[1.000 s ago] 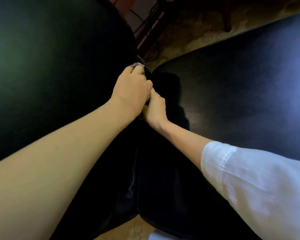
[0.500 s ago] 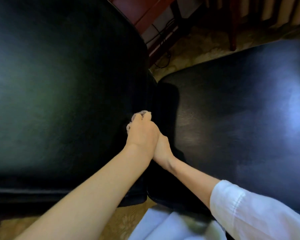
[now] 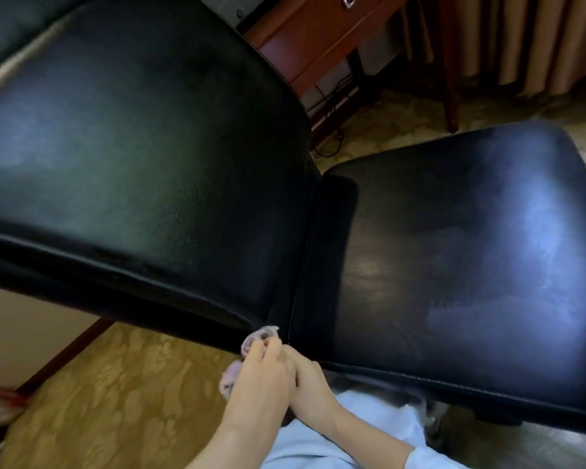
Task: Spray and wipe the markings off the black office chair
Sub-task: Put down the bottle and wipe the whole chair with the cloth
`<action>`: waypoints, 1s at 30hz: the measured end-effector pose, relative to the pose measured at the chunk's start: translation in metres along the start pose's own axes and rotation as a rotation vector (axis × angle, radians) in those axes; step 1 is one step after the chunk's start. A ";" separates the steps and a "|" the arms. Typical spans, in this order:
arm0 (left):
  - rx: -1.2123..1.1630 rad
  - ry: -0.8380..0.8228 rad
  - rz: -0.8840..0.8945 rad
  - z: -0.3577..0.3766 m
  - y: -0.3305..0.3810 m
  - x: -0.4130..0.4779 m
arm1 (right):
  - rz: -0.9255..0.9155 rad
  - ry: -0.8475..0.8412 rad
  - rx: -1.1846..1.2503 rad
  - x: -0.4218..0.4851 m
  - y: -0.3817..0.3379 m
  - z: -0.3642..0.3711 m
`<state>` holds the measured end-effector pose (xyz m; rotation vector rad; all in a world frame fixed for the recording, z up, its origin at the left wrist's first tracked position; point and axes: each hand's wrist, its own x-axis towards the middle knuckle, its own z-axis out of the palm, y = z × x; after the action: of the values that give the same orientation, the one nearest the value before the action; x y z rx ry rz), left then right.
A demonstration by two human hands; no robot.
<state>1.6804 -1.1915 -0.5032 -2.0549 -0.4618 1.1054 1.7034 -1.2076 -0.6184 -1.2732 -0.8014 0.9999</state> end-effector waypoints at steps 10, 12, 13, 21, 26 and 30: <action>-0.061 0.437 0.041 -0.045 -0.045 0.041 | -0.174 0.307 0.009 0.053 -0.026 -0.067; -0.065 0.485 -0.024 -0.062 -0.063 0.073 | -0.211 0.337 0.009 0.084 -0.039 -0.088; -0.060 0.549 -0.060 -0.068 -0.073 0.090 | -0.228 0.357 0.001 0.101 -0.044 -0.098; 0.021 0.715 -0.131 -0.127 -0.124 0.226 | -0.299 0.554 -0.167 0.237 -0.050 -0.186; 0.081 0.577 -0.232 -0.167 -0.129 0.311 | -0.202 0.602 -0.195 0.319 -0.050 -0.226; -0.063 0.108 -0.372 -0.154 -0.102 0.374 | -0.101 0.493 -0.256 0.344 -0.031 -0.226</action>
<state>2.0218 -0.9642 -0.5809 -1.9666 -0.7949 0.7633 2.0449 -0.9765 -0.6376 -1.5985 -0.6095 0.4761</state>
